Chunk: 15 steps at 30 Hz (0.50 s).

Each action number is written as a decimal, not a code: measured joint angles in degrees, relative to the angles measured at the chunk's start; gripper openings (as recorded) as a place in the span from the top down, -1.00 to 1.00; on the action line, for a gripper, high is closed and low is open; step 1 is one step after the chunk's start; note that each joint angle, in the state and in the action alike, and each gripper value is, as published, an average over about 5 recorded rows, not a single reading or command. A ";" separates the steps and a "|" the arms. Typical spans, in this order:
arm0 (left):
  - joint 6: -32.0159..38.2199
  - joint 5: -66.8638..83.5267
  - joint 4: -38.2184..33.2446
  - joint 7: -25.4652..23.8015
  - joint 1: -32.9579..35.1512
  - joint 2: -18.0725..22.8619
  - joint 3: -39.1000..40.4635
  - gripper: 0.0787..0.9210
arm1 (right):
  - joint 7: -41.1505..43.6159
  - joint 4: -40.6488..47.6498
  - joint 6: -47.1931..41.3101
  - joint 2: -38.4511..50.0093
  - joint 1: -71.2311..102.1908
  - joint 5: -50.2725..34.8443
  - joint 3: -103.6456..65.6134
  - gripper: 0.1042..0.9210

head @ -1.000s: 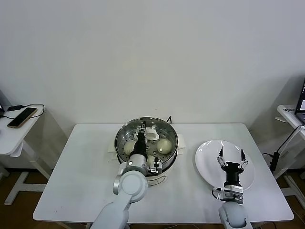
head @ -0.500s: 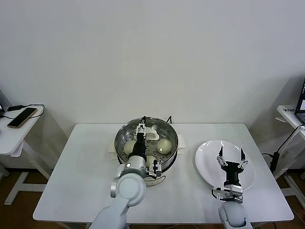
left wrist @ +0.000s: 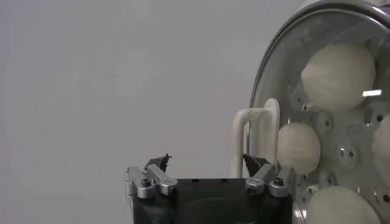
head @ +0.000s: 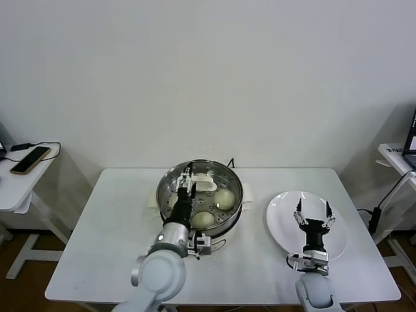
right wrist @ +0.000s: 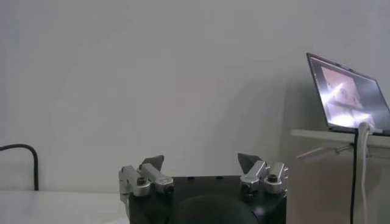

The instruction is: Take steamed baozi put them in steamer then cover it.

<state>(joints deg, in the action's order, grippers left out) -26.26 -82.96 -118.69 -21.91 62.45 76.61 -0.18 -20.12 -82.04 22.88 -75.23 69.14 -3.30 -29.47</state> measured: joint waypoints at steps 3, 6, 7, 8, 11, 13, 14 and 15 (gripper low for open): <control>0.07 1.40 -1.78 -0.48 0.92 -1.06 -0.44 -0.77 | -0.05 -0.11 -0.02 0.00 -0.04 0.04 0.06 -0.76; 0.14 2.81 -3.32 -0.68 1.56 -1.88 -0.97 -0.77 | -0.11 -0.38 -0.04 -0.05 0.09 0.13 -0.01 -0.76; 0.13 3.37 -3.81 -0.66 1.69 -2.06 -1.21 -0.77 | -0.13 -0.50 -0.04 -0.07 0.17 0.15 -0.06 -0.76; 0.11 4.04 -4.31 -0.56 1.78 -2.21 -1.53 -0.77 | -0.14 -0.62 -0.05 -0.09 0.27 0.16 -0.12 -0.76; -0.19 6.93 -5.53 0.42 1.78 -2.68 -3.05 -0.77 | -0.08 -1.00 -0.05 -0.04 0.62 0.11 -0.30 -0.76; -0.39 9.89 -5.94 1.91 1.56 -3.17 -4.54 -0.77 | 0.08 -1.32 -0.06 0.11 0.90 -0.08 -0.29 -0.76; -0.43 11.71 -6.03 2.92 1.41 -3.45 -5.40 -0.77 | 0.20 -1.50 -0.10 0.21 1.06 -0.26 -0.22 -0.76; -0.43 13.74 -6.02 4.10 1.21 -3.75 -6.35 -0.77 | 0.36 -1.71 -0.18 0.33 1.22 -0.50 -0.12 -0.76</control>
<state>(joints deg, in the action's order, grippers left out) -26.69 -69.22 -124.71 -17.81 63.66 72.86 -6.53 -19.75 -83.75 22.70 -74.89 70.36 -3.80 -29.59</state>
